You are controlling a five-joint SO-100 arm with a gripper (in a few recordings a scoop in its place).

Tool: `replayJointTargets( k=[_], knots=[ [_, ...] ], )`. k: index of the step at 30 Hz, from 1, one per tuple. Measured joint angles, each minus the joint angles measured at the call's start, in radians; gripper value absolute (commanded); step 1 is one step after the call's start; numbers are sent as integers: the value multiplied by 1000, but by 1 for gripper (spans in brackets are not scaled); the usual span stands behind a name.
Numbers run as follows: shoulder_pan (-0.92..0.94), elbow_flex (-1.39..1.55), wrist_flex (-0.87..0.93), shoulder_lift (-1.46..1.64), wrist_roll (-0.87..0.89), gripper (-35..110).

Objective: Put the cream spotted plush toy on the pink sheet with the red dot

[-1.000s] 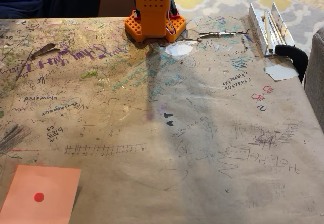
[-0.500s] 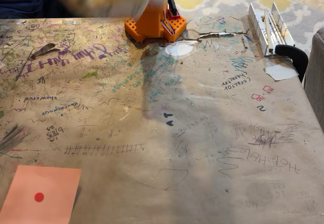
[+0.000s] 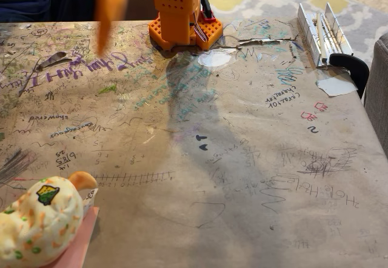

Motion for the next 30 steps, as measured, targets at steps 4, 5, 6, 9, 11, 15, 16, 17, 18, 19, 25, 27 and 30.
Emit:
replayJointTargets(
  k=[4, 5, 6, 9, 11, 15, 16, 17, 18, 19, 25, 27, 30],
  knots=[
    [-46, 166, -26, 117, 8, 7],
    [-52, 192, -26, 137, 14, 5],
    [-54, 213, -26, 150, 23, 3],
    [-81, 244, -23, 172, 55, 0],
    [-94, 278, -31, 201, 86, 0],
    [-175, 428, -57, 408, 144, 0],
    [-201, 477, -49, 502, 161, 0],
    [-225, 531, -26, 612, 183, 0],
    [-255, 584, 11, 736, 201, 0],
    [-285, 638, 61, 865, 212, 0],
    [-305, 712, 152, 1054, 247, 0],
    [-308, 719, 170, 1085, 247, 0],
    [-307, 719, 170, 1121, 247, 0]
  ],
)
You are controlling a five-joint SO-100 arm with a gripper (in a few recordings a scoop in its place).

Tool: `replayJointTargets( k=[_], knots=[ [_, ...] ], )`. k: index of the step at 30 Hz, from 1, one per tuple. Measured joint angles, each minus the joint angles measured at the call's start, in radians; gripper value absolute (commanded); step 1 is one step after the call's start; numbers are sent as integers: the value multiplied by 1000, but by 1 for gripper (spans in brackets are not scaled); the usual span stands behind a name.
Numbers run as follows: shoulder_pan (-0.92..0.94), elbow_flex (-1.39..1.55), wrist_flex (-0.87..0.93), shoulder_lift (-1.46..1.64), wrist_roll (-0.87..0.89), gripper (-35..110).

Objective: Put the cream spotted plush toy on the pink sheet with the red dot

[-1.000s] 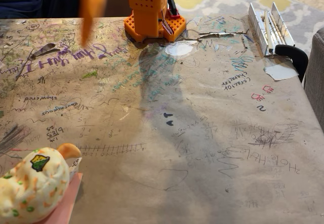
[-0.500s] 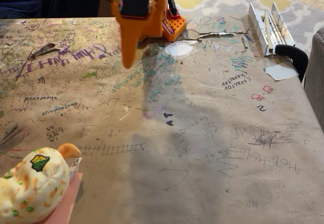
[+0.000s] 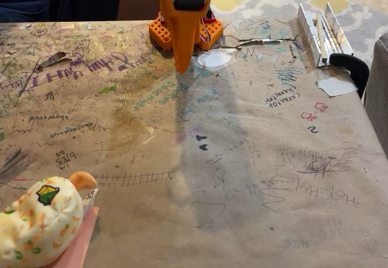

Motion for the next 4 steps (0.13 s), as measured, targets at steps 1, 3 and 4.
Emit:
replayJointTargets(
  k=[1, 3, 4],
  knots=[
    [3, -2, 0, 2, 0, 0],
    [15, -2, 0, 0, 0, 0],
    [20, -2, 0, 0, 0, 0]
  ],
)
